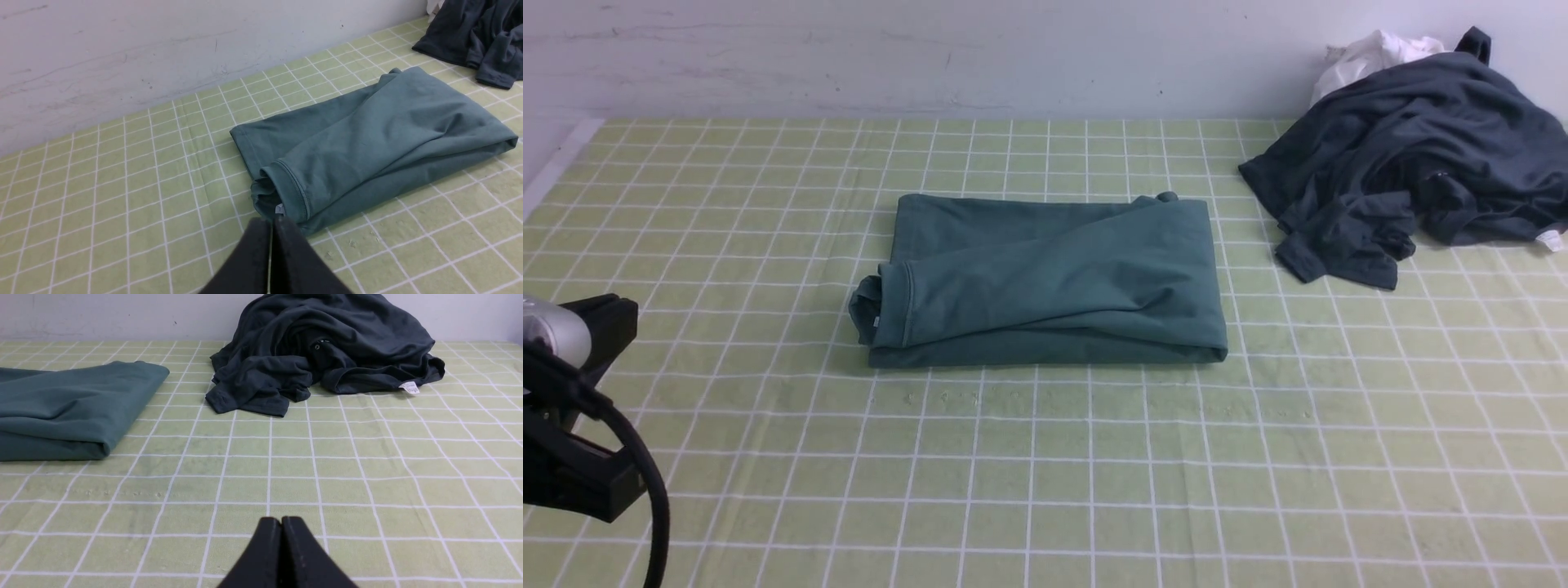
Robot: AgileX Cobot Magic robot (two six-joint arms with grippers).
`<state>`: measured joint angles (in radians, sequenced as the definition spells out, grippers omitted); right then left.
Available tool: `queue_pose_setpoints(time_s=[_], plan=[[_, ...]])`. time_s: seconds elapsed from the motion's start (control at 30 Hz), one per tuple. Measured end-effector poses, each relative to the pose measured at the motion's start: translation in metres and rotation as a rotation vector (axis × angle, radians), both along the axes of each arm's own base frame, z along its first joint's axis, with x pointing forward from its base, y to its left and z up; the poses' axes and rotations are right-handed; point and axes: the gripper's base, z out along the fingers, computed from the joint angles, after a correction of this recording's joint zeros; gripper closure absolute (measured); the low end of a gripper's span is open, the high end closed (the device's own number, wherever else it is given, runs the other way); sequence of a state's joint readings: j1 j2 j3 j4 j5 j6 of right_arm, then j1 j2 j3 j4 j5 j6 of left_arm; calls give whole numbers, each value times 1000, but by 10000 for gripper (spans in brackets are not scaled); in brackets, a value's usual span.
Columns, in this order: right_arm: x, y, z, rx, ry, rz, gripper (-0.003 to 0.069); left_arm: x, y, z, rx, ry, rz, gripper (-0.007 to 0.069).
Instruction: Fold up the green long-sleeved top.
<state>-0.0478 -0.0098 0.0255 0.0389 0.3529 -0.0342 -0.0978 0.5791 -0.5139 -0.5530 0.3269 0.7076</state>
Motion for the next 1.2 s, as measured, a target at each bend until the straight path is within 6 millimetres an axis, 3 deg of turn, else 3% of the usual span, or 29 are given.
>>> queue_pose_setpoints(time_s=[0.2, 0.3, 0.47, 0.7, 0.93, 1.2], plan=[[0, 0, 0, 3, 0, 0, 673, -34, 2, -28, -11, -78, -13, 629], [0, 0, 0, 3, 0, 0, 673, -51, 9, -59, -25, -168, 36, 629], [0, 0, 0, 3, 0, 0, 673, -61, 20, -108, 18, -282, 144, 629], [0, 0, 0, 3, 1, -1, 673, -63, 25, -118, 97, -248, 219, 629], [0, 0, 0, 3, 1, -1, 673, -67, 23, -145, -135, 81, 264, 629], [0, 0, 0, 3, 1, -1, 673, -67, 23, -145, -172, 90, 278, 629]])
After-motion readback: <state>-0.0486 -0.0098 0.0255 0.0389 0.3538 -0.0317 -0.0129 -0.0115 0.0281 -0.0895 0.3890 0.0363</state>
